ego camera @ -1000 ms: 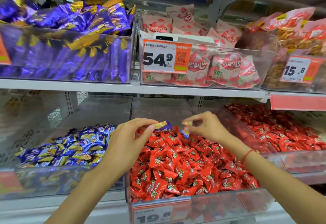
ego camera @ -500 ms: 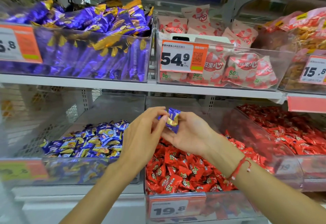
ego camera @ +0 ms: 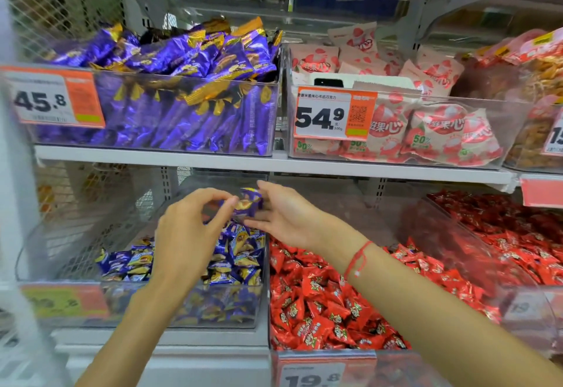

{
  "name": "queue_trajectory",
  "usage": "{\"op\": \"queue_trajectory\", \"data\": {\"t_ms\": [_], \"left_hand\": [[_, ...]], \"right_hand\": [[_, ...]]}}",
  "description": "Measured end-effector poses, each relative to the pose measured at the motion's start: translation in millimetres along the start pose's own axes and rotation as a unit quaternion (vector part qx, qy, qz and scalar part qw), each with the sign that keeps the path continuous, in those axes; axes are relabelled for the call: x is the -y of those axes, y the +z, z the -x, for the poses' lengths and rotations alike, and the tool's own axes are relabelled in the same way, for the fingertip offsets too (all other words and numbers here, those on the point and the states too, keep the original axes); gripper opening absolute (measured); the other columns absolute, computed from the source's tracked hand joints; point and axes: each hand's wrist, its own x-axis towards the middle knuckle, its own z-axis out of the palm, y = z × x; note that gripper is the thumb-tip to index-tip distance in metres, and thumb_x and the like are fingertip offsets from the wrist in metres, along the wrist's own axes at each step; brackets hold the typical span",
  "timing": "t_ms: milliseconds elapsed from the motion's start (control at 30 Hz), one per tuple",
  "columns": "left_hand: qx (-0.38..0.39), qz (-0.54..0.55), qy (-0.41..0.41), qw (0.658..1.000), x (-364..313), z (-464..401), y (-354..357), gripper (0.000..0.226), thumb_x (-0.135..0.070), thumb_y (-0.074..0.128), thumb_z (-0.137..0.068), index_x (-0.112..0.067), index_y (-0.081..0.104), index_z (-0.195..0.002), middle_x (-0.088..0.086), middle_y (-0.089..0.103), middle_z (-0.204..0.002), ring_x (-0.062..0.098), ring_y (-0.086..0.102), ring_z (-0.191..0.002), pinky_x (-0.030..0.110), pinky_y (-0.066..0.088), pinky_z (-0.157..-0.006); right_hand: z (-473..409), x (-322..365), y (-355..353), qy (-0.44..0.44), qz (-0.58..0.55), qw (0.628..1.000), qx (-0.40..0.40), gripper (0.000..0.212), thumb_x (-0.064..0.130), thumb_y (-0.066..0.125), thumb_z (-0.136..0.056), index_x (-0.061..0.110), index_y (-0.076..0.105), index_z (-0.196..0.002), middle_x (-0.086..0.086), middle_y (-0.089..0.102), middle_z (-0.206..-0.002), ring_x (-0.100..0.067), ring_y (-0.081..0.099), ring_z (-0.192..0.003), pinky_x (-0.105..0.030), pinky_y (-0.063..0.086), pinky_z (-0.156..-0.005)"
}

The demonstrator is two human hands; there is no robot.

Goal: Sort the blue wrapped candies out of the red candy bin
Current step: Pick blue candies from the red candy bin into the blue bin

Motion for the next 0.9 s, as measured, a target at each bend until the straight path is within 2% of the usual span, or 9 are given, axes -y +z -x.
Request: {"op": "queue_trajectory", "data": {"t_ms": [67, 167, 333, 433, 533, 700, 767, 833, 900], "left_hand": [[0.020, -0.070, -0.051, 0.996, 16.0, -5.3, -17.3, 0.019, -0.045, 0.054, -0.093, -0.039, 0.070, -0.102, -0.011, 0.073, -0.095, 0.018, 0.067, -0.092, 0.033, 0.044, -0.072], [0.079, -0.134, -0.089, 0.984, 24.5, -7.6, -31.2, 0.031, -0.042, 0.047, -0.097, -0.038, 0.061, -0.125, -0.004, 0.068, -0.119, 0.028, 0.061, -0.109, 0.033, 0.034, -0.074], [0.105, -0.077, -0.028, 0.991, 1.1, 1.3, -13.6, 0.023, -0.037, 0.050, -0.097, -0.040, 0.061, -0.116, -0.022, 0.063, -0.101, 0.005, 0.057, -0.093, 0.030, 0.039, -0.075], [0.142, -0.032, 0.022, 0.989, -23.0, 14.8, 17.1, 0.024, -0.038, 0.051, -0.096, -0.037, 0.063, -0.116, -0.026, 0.060, -0.102, 0.003, 0.058, -0.102, 0.031, 0.045, -0.084], [0.191, 0.006, 0.022, 0.981, -30.0, 28.2, 43.1, 0.023, -0.040, 0.053, -0.093, -0.038, 0.064, -0.114, -0.026, 0.060, -0.113, 0.001, 0.054, -0.110, 0.027, 0.042, -0.094], [0.202, 0.061, -0.014, 0.977, -18.3, 34.7, 51.9, 0.027, -0.057, 0.043, -0.088, -0.046, 0.062, -0.104, -0.022, 0.060, -0.116, 0.001, 0.052, -0.115, 0.031, 0.040, -0.100], [0.200, 0.055, -0.012, 0.978, -18.7, 34.8, 52.6, 0.021, -0.046, 0.046, -0.095, -0.042, 0.064, -0.105, -0.027, 0.055, -0.113, 0.000, 0.049, -0.115, 0.026, 0.037, -0.097], [0.195, 0.054, -0.012, 0.979, -20.2, 35.6, 53.5, 0.021, -0.035, 0.046, -0.097, -0.042, 0.065, -0.103, -0.035, 0.049, -0.107, -0.003, 0.047, -0.112, 0.023, 0.034, -0.093], [0.197, 0.056, -0.012, 0.979, -21.8, 35.6, 52.7, 0.022, -0.033, 0.046, -0.098, -0.043, 0.065, -0.098, -0.037, 0.048, -0.105, -0.006, 0.045, -0.108, 0.022, 0.032, -0.090]], "right_hand": [[-11.4, 3.5, 17.8, -0.019, 0.203, 0.979, 0.001, 0.039, 0.027, 0.029, -0.106, 0.004, 0.051, -0.128, -0.011, 0.051, -0.135, -0.026, 0.052, -0.120, -0.036, 0.038, -0.105], [-16.8, -6.7, 16.1, -0.102, 0.414, 0.904, 0.027, 0.043, 0.028, 0.033, -0.104, 0.009, 0.048, -0.138, -0.005, 0.047, -0.145, -0.023, 0.042, -0.134, -0.036, 0.032, -0.112], [19.3, -33.2, -33.7, -0.223, 0.474, 0.848, -0.085, 0.030, 0.029, 0.047, -0.099, 0.021, 0.061, -0.124, 0.004, 0.059, -0.127, -0.009, 0.048, -0.119, -0.023, 0.036, -0.096], [44.8, -40.6, -83.6, -0.228, 0.486, 0.829, -0.158, 0.024, 0.029, 0.050, -0.097, 0.025, 0.064, -0.116, 0.009, 0.062, -0.119, -0.006, 0.050, -0.115, -0.023, 0.037, -0.095], [51.0, -42.2, -146.1, -0.135, 0.526, 0.811, -0.219, 0.026, 0.023, 0.052, -0.096, 0.018, 0.063, -0.119, 0.001, 0.062, -0.124, -0.015, 0.052, -0.120, -0.027, 0.037, -0.099], [34.8, -44.6, -226.0, 0.151, 0.570, 0.764, -0.262, 0.045, 0.031, 0.035, -0.102, -0.002, 0.048, -0.131, -0.023, 0.049, -0.138, -0.036, 0.048, -0.126, -0.035, 0.039, -0.099], [24.3, -54.9, -224.7, 0.224, 0.595, 0.747, -0.194, 0.066, 0.049, 0.019, -0.102, 0.001, 0.037, -0.143, -0.021, 0.037, -0.149, -0.035, 0.037, -0.136, -0.033, 0.031, -0.108], [10.5, -68.2, -217.1, 0.259, 0.607, 0.726, -0.194, 0.097, 0.082, 0.010, -0.084, 0.012, 0.036, -0.146, -0.014, 0.031, -0.154, -0.033, 0.032, -0.140, -0.038, 0.025, -0.115], [-5.1, -73.5, -203.5, 0.244, 0.595, 0.737, -0.209, 0.074, 0.067, 0.028, -0.092, 0.015, 0.043, -0.143, -0.012, 0.036, -0.151, -0.030, 0.038, -0.135, -0.034, 0.030, -0.110]]}}
